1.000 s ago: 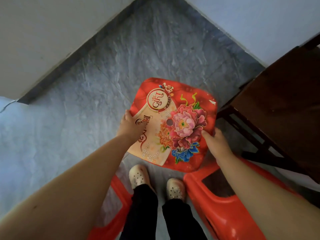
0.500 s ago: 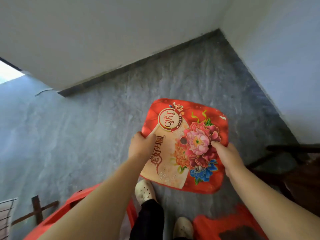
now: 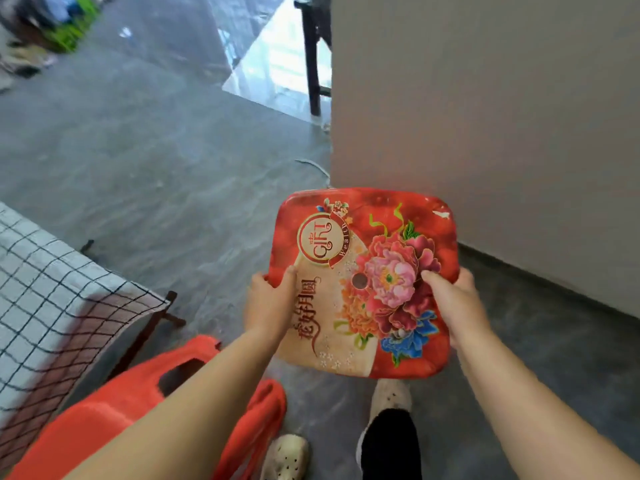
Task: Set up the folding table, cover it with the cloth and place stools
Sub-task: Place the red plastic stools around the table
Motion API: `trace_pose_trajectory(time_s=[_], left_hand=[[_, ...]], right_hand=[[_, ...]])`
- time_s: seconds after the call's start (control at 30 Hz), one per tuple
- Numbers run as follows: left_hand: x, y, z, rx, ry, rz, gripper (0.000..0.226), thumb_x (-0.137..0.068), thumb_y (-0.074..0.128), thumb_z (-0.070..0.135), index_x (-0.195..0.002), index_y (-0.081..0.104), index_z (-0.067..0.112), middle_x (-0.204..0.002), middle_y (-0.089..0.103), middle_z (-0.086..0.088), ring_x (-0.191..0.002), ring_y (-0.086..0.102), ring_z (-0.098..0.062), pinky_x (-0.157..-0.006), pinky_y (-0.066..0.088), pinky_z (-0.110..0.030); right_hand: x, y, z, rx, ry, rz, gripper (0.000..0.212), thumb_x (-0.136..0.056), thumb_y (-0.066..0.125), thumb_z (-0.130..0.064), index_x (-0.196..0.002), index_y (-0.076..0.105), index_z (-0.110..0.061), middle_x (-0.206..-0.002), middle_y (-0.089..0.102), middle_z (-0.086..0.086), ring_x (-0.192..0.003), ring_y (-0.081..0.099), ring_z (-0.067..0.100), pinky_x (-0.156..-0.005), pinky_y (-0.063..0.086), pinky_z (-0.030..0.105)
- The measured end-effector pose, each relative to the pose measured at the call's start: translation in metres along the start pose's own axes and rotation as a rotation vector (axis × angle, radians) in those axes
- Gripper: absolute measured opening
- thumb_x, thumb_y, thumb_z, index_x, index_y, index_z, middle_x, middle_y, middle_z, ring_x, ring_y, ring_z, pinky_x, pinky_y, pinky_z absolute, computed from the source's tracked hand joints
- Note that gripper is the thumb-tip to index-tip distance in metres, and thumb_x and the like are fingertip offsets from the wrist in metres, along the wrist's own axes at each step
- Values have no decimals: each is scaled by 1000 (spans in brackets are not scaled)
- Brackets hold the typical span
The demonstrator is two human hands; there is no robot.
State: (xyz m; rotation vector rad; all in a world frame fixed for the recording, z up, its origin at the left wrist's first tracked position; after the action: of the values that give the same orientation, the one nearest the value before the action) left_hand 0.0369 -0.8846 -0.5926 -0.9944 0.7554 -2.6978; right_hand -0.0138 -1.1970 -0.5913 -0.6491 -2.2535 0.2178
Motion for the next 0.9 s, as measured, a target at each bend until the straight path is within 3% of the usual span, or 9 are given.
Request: trace_pose_trajectory(time_s=[0.07, 0.17, 0.27, 0.37, 0.5, 0.63, 0.73, 0.9], left_hand=[[-20, -26, 11, 59, -19, 89, 44, -84, 54, 55, -101, 53, 14, -94, 61, -2, -88, 58, -20, -75, 46, -33], [-40, -77, 31, 113, -53, 231, 27, -90, 54, 41, -78, 53, 18, -76, 57, 3, -69, 52, -13, -56, 34, -29], [-62, -132, 27, 98, -131, 376, 31, -86, 55, 48, -80, 52, 18, -85, 58, -4, -84, 56, -26, -66, 35, -31], [-90, -164, 5, 67, -226, 400, 47, -73, 52, 60, -84, 59, 15, -95, 65, -11, -94, 61, -33, -72, 44, -34], [-127, -186, -23, 65, -319, 330, 87, -52, 45, 61, -119, 52, 7, -119, 57, -18, -109, 56, -37, -91, 48, -44], [-173, -210, -48, 119, -372, 278, 68, -67, 53, 50, -121, 50, 8, -118, 57, -17, -108, 56, -35, -90, 48, -41], [-198, -229, -53, 159, -398, 276, 57, -76, 54, 43, -122, 48, 9, -119, 57, -15, -109, 55, -33, -89, 47, -38], [-247, -268, -41, 267, -405, 314, 59, -71, 51, 44, -120, 49, 11, -116, 60, -11, -105, 59, -31, -88, 50, -41]], right_hand=[[-22, 38, -40, 51, -33, -118, 48, -69, 64, -40, -113, 54, -23, -101, 67, 2, -90, 66, 25, -87, 53, 44], [-36, 101, -81, 193, -62, -308, 65, -51, 63, -49, -110, 60, -23, -97, 71, 2, -87, 69, 24, -85, 54, 43], [-31, 164, -111, 323, -108, -468, 62, -52, 63, -43, -108, 63, -17, -96, 72, 5, -87, 68, 24, -84, 54, 39], [-29, 224, -136, 432, -135, -549, 54, -50, 64, -39, -99, 67, -16, -91, 74, 7, -84, 69, 27, -88, 53, 47], [-28, 299, -175, 569, -221, -548, 18, -64, 67, -27, -76, 70, -13, -80, 74, 11, -80, 69, 32, -83, 54, 50], [-29, 380, -218, 648, -268, -557, 39, -64, 72, -32, -98, 62, -15, -88, 70, 9, -81, 67, 30, -81, 54, 46], [-22, 431, -250, 696, -329, -541, 36, -74, 70, -27, -102, 53, -10, -85, 62, 6, -76, 59, 23, -69, 47, 35], [-28, 516, -305, 830, -459, -545, 31, -80, 65, -27, -98, 53, -6, -82, 59, 10, -75, 56, 28, -71, 43, 35]])
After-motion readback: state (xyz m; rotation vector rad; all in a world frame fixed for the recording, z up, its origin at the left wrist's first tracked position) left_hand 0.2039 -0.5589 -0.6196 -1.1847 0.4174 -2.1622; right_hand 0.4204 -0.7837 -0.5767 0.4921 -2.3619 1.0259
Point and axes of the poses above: each hand's wrist, its own x-axis away from the middle knuckle, its own y-axis out of the palm, z = x × y, the point moved 9 cm from there along -x, towards the middle knuckle
